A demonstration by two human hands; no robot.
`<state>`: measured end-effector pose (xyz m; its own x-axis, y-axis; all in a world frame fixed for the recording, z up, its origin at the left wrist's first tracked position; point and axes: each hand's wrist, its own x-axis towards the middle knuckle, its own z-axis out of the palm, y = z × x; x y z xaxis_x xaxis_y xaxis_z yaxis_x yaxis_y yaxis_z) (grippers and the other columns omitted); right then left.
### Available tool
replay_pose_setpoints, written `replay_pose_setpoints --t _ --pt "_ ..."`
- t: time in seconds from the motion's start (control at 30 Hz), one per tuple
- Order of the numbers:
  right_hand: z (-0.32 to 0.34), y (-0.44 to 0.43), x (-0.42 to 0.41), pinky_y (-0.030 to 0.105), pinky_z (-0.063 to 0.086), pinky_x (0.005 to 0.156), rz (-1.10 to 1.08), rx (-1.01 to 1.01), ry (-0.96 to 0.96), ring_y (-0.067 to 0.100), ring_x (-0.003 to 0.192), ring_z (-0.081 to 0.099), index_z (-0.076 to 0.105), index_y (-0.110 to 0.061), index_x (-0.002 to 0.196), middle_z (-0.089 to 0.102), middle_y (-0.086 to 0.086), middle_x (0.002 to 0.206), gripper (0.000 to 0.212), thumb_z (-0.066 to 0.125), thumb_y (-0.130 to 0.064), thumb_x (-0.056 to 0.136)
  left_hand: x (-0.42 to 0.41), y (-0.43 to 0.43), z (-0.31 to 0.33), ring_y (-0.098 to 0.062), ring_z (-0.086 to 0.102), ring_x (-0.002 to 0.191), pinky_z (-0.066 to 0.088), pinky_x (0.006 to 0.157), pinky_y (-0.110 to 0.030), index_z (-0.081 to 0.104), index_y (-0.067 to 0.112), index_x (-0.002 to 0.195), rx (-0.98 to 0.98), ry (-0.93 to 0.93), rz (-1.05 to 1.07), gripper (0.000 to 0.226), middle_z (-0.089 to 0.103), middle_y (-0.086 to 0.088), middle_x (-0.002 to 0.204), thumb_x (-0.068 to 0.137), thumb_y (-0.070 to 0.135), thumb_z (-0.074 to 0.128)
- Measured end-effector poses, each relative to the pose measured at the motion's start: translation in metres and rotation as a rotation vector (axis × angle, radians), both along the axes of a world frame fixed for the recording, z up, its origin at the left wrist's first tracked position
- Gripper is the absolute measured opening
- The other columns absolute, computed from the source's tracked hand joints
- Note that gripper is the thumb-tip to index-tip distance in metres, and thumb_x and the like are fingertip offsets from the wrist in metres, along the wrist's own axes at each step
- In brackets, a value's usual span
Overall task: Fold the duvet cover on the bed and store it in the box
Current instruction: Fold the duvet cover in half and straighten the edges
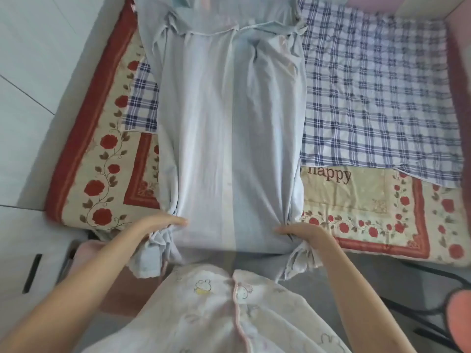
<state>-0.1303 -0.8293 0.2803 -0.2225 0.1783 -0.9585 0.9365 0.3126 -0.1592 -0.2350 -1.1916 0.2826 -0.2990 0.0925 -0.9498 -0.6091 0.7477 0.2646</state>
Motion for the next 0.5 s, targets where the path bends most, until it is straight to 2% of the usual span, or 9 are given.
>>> replay_pose_setpoints --t 0.07,0.13,0.2,0.27,0.3,0.33,0.4,0.43,0.5 --pt "-0.028 -0.010 0.033 0.035 0.049 0.096 0.228 -0.086 -0.227 0.023 0.105 0.060 0.056 -0.009 0.116 0.059 0.007 0.115 0.056 0.078 -0.037 0.073 0.027 -0.004 -0.025 -0.028 0.037 0.133 0.037 0.106 -0.035 0.026 0.006 0.147 -0.115 -0.196 -0.279 0.087 0.031 -0.014 0.150 0.081 0.043 0.068" --pt "-0.033 -0.026 0.060 0.032 0.047 0.096 0.354 -0.138 -0.367 0.020 0.110 0.055 0.054 -0.009 0.122 0.056 0.006 0.118 0.047 0.069 -0.029 0.082 0.050 -0.004 -0.037 -0.027 0.041 0.129 0.041 0.102 -0.033 0.020 0.006 0.147 -0.148 -0.307 -0.380 0.083 0.031 -0.014 0.148 0.084 0.035 0.065" --pt "-0.042 -0.023 0.079 0.030 0.045 0.090 0.322 -0.130 -0.418 0.018 0.100 0.053 0.049 -0.006 0.128 0.058 0.009 0.111 0.050 0.066 -0.025 0.086 0.056 -0.003 -0.047 -0.027 0.039 0.129 0.040 0.103 -0.033 0.015 0.005 0.148 -0.165 -0.337 -0.361 0.087 0.028 -0.014 0.149 0.082 0.034 0.064" --pt "-0.046 -0.013 0.089 0.028 0.047 0.085 0.112 -0.146 -0.423 0.021 0.086 0.058 0.049 -0.007 0.124 0.060 0.010 0.093 0.052 0.071 -0.022 0.080 0.049 0.002 -0.052 -0.025 0.045 0.117 0.045 0.095 -0.032 0.020 0.006 0.146 -0.161 -0.333 -0.196 0.083 0.034 -0.013 0.141 0.082 0.032 0.064" --pt "-0.049 -0.007 0.086 0.033 0.052 0.084 -0.029 -0.154 -0.358 0.024 0.082 0.064 0.048 -0.010 0.127 0.064 0.013 0.093 0.058 0.075 -0.022 0.077 0.036 0.008 -0.050 -0.022 0.051 0.102 0.050 0.081 -0.028 0.027 0.006 0.143 -0.175 -0.290 -0.069 0.073 0.038 -0.013 0.132 0.084 0.030 0.063" --pt "-0.047 0.000 0.075 0.036 0.057 0.074 -0.191 -0.158 -0.267 0.027 0.073 0.067 0.049 -0.013 0.125 0.066 0.016 0.088 0.054 0.075 -0.020 0.078 0.022 0.018 -0.046 -0.020 0.056 0.083 0.052 0.061 -0.023 0.037 0.006 0.134 -0.136 -0.251 0.098 0.056 0.043 -0.015 0.121 0.088 0.026 0.062" --pt "-0.060 0.031 0.023 0.029 0.054 0.047 -0.409 -0.148 -0.026 0.022 0.048 0.061 0.053 -0.006 0.120 0.062 0.012 0.065 0.041 0.069 -0.021 0.086 -0.027 0.045 -0.031 -0.017 0.055 0.048 0.039 0.036 -0.018 0.050 0.007 0.101 -0.080 -0.116 0.352 0.020 0.048 -0.013 0.090 0.090 0.021 0.061" --pt "-0.051 0.039 -0.017 0.027 0.050 0.042 -0.445 -0.082 0.097 0.020 0.041 0.057 0.054 -0.001 0.114 0.059 0.009 0.057 0.039 0.068 -0.026 0.087 -0.055 0.059 -0.020 -0.016 0.053 0.041 0.037 0.038 -0.020 0.050 0.008 0.089 -0.053 -0.042 0.458 0.016 0.048 -0.012 0.079 0.089 0.020 0.062" --pt "0.024 0.068 -0.129 0.027 0.046 0.042 -0.449 0.011 0.423 0.017 0.040 0.055 0.052 -0.002 0.102 0.055 0.007 0.059 0.031 0.063 -0.029 0.090 -0.143 0.101 0.037 -0.017 0.052 0.049 0.041 0.047 -0.023 0.052 0.009 0.077 0.169 0.177 0.675 0.017 0.053 -0.012 0.075 0.085 0.017 0.063"
